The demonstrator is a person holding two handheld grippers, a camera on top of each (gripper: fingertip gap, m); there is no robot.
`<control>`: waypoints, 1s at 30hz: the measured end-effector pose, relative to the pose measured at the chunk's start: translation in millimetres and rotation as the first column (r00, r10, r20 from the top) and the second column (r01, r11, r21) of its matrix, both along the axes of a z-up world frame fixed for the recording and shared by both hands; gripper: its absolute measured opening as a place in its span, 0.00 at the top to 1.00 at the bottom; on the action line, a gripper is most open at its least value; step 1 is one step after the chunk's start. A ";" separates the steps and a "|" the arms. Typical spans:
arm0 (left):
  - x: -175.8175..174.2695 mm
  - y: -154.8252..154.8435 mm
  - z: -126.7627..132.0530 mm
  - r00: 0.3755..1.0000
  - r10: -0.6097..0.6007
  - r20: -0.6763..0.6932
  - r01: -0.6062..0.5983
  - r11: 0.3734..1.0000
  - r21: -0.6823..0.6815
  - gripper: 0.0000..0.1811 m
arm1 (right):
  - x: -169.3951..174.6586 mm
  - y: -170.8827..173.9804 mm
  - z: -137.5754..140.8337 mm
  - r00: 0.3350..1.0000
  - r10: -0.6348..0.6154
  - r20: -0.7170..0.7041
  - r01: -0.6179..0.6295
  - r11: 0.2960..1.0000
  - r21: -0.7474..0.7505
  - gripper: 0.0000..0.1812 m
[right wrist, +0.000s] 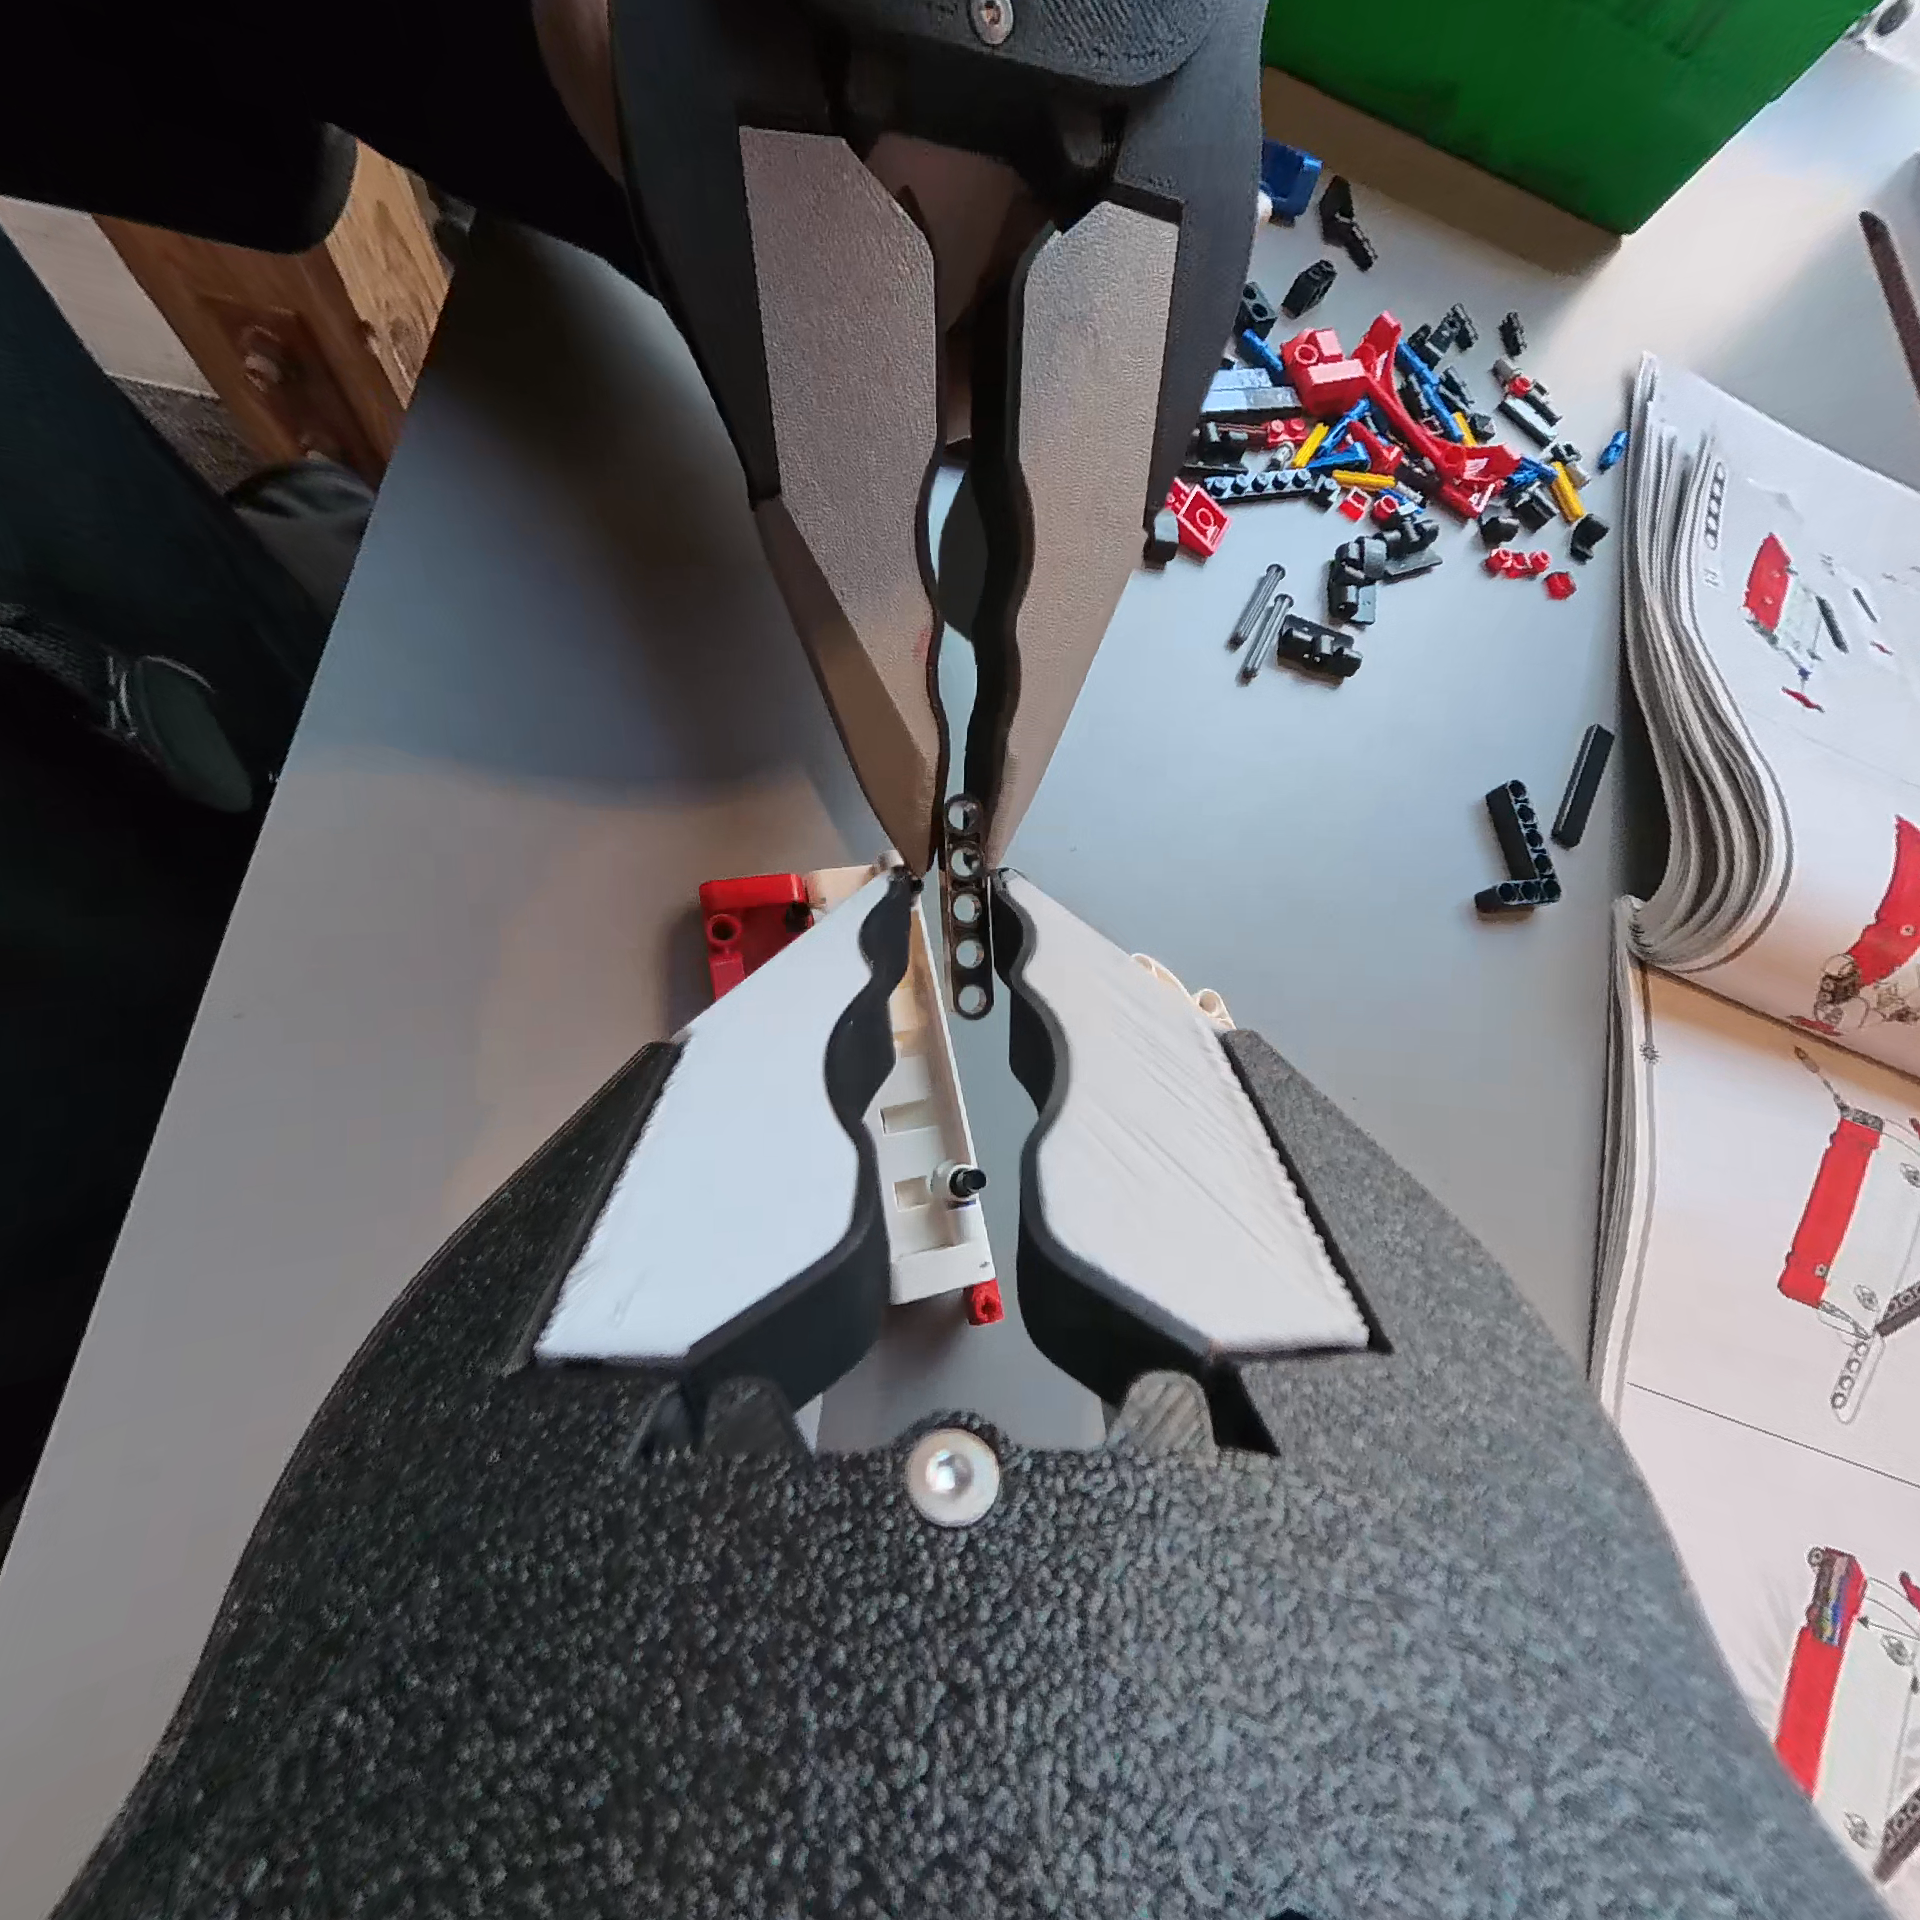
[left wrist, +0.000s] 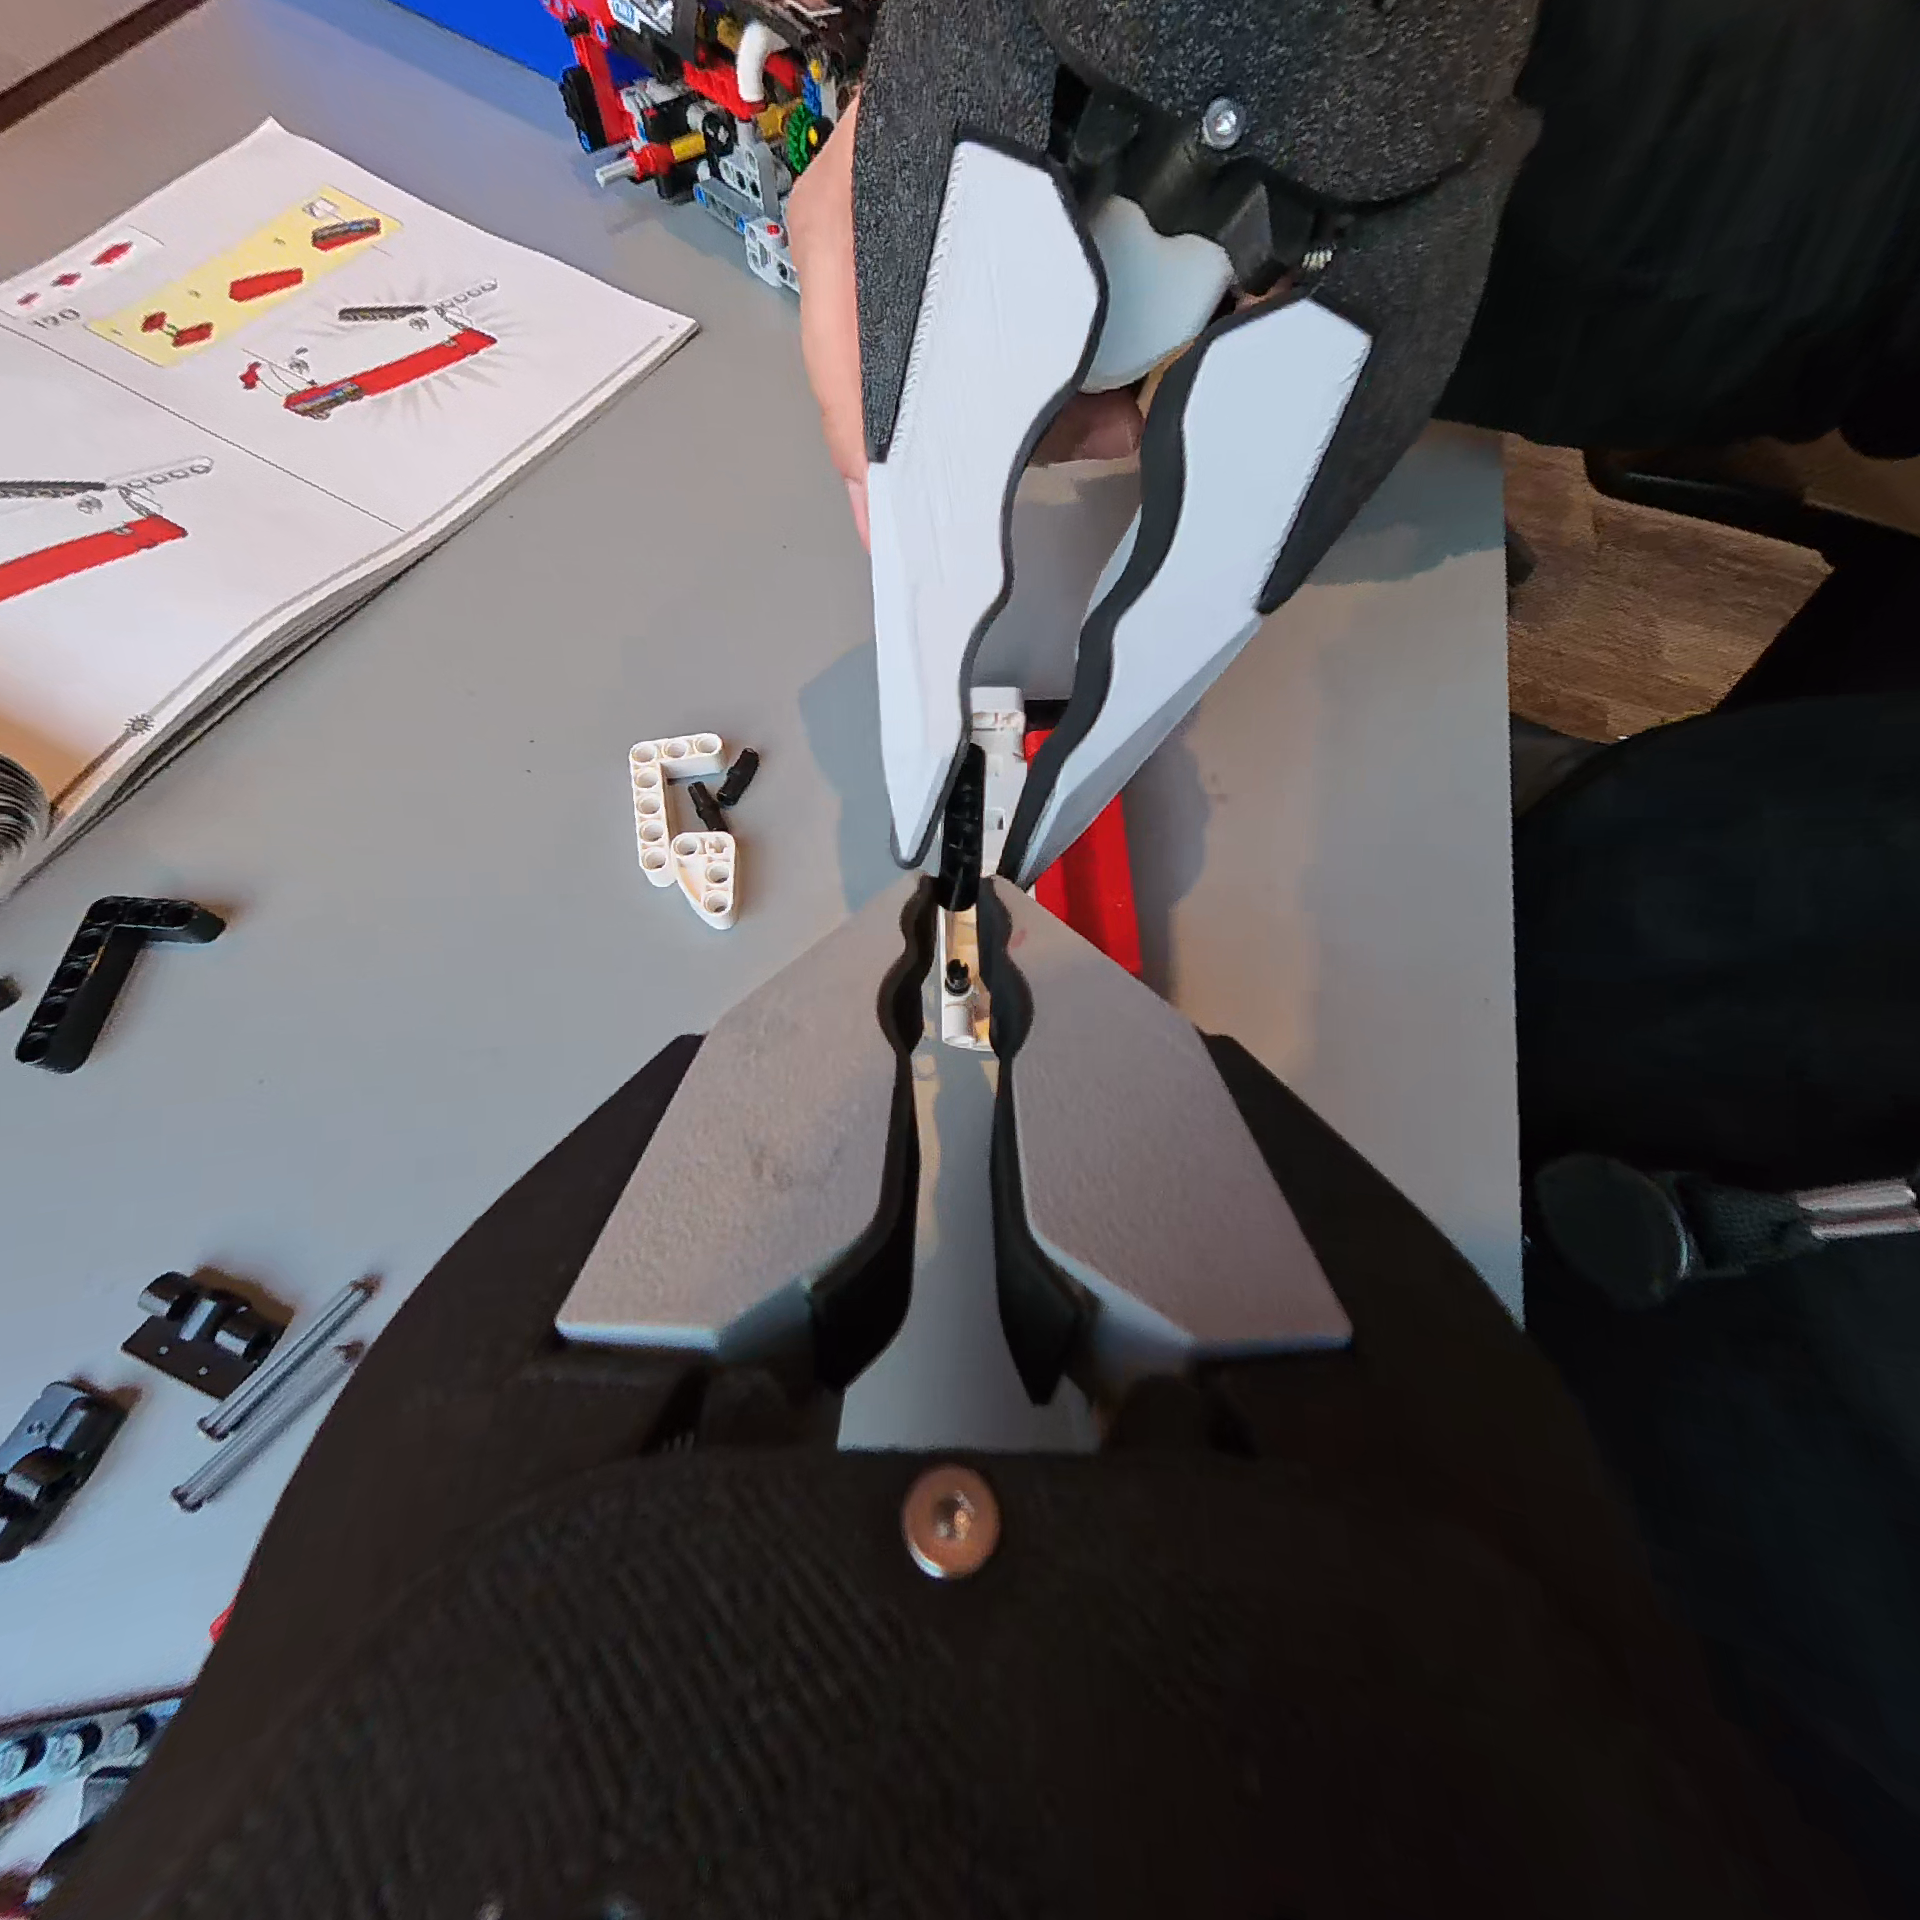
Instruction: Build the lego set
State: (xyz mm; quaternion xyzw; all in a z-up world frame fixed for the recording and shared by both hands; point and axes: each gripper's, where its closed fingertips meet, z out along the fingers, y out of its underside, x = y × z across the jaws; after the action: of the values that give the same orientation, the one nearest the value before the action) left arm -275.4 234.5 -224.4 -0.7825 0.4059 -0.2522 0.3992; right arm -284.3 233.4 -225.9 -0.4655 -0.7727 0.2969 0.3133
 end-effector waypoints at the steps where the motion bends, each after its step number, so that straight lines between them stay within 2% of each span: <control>1: -0.8 0.3 0.3 1.000 0.001 0.001 -0.001 1.000 0.005 0.98 | 0.2 -0.1 1.6 1.000 -0.002 -0.005 0.002 1.000 -0.008 0.92; 7: -12.4 6.2 0.9 0.999 0.045 0.013 -0.045 0.999 -0.001 0.98 | 3.6 9.9 12.6 0.998 -0.057 -0.038 0.056 0.998 -0.028 0.91; 11: -27.7 14.3 3.9 0.993 0.112 0.029 -0.111 0.994 -0.007 0.98 | 7.9 21.2 25.5 0.988 -0.129 -0.087 0.122 0.989 -0.086 0.91; 14: -33.3 15.5 7.7 0.992 0.118 0.038 -0.118 0.993 -0.011 0.98 | 11.7 29.0 34.4 0.978 -0.175 -0.115 0.160 0.978 -0.133 0.91; 18: -24.8 12.8 13.5 0.997 0.067 0.040 -0.067 0.998 0.006 0.98 | 11.7 21.8 38.9 0.985 -0.130 -0.111 0.114 0.984 -0.139 0.91; 24: -3.6 5.0 10.7 0.999 -0.034 0.004 0.034 0.999 0.040 0.98 | 1.0 4.4 30.6 0.997 -0.035 -0.071 0.029 0.996 -0.085 0.91; 30: 1.6 -1.8 7.1 0.997 -0.072 0.008 0.071 0.996 0.056 0.98 | -0.3 -4.8 15.6 1.000 0.015 -0.026 -0.017 0.998 -0.053 0.92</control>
State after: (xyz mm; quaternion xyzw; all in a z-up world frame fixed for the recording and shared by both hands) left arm -273.9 232.8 -217.3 -0.7548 0.4384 -0.2589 0.4135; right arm -284.6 228.6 -210.3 -0.4637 -0.7641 0.3258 0.3083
